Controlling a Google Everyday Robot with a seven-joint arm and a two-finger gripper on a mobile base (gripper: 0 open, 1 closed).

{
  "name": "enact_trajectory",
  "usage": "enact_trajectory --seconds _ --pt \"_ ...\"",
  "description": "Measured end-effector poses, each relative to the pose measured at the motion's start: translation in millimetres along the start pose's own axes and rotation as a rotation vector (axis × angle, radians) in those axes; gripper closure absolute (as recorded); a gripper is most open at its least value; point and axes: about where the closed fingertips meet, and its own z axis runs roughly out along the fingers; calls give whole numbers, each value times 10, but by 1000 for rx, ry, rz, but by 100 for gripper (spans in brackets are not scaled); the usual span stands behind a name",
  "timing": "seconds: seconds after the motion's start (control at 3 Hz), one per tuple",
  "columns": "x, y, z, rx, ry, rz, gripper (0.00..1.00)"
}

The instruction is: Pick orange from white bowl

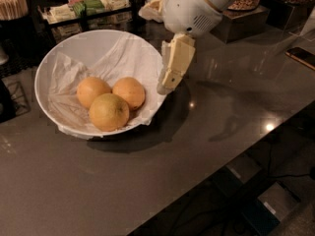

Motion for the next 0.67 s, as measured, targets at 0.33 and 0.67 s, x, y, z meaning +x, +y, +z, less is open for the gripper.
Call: enact_trajectory --seconds 0.33,0.67 --pt "-196 -35 127 -52 -57 -47 0" --pt "-214 -62 244 -55 -60 -44 0"
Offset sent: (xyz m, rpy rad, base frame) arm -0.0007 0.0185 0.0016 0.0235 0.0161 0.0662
